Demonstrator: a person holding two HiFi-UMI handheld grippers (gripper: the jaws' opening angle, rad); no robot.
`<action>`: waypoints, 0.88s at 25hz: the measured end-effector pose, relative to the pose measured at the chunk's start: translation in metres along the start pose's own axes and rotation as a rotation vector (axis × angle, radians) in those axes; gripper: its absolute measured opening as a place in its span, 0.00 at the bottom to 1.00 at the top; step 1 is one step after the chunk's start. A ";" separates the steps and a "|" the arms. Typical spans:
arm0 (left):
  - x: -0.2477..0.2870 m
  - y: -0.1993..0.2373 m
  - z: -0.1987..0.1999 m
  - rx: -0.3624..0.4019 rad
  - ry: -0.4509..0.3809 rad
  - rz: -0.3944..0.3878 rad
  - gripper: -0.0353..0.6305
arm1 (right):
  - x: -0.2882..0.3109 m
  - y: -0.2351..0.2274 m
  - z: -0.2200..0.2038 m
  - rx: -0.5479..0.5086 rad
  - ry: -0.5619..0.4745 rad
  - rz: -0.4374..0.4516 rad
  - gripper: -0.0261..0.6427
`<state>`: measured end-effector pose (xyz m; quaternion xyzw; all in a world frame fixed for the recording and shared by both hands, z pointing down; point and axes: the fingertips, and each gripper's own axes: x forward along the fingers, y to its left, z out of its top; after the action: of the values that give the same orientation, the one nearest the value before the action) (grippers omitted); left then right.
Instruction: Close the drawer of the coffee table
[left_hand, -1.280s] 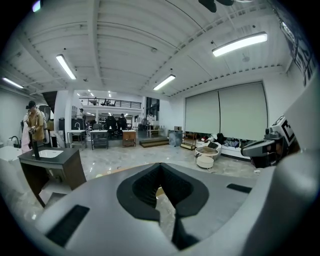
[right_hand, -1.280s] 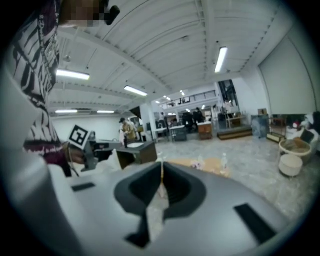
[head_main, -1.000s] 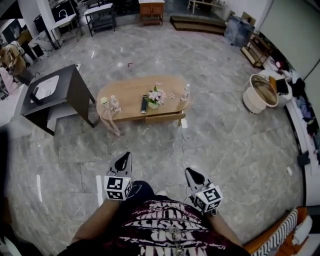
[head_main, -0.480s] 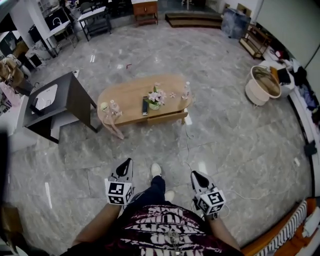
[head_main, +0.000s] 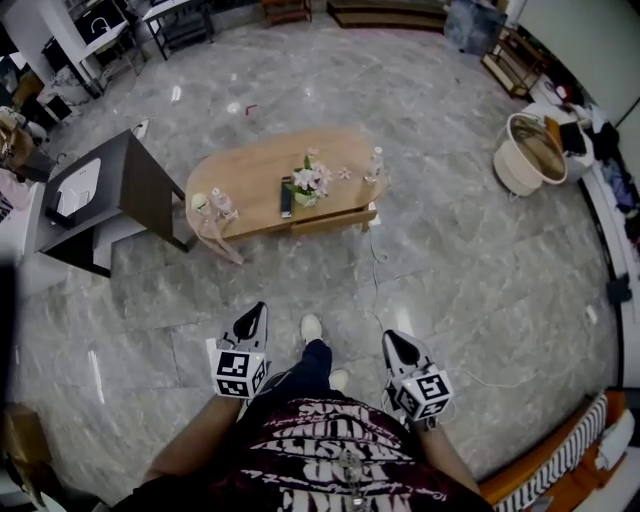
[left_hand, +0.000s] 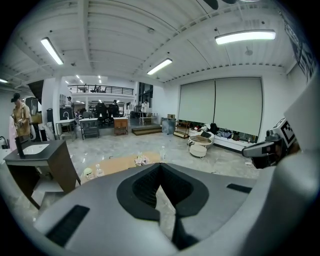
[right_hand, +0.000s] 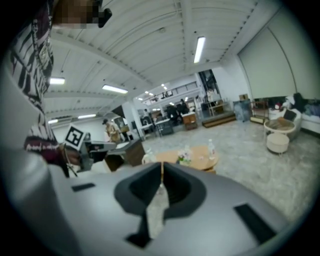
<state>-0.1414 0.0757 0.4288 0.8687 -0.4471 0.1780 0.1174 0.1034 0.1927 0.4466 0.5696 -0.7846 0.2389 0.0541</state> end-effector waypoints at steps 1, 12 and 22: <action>0.010 0.002 0.007 0.002 -0.007 -0.005 0.09 | 0.006 -0.004 0.007 -0.005 0.000 -0.006 0.09; 0.122 0.048 0.079 -0.005 -0.084 -0.072 0.09 | 0.095 -0.029 0.089 -0.119 0.007 -0.025 0.09; 0.180 0.084 0.068 -0.055 -0.030 -0.171 0.09 | 0.158 -0.041 0.121 -0.114 0.054 -0.060 0.09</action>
<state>-0.0999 -0.1295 0.4449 0.9026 -0.3779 0.1419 0.1493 0.1096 -0.0071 0.4090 0.5821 -0.7778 0.2073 0.1150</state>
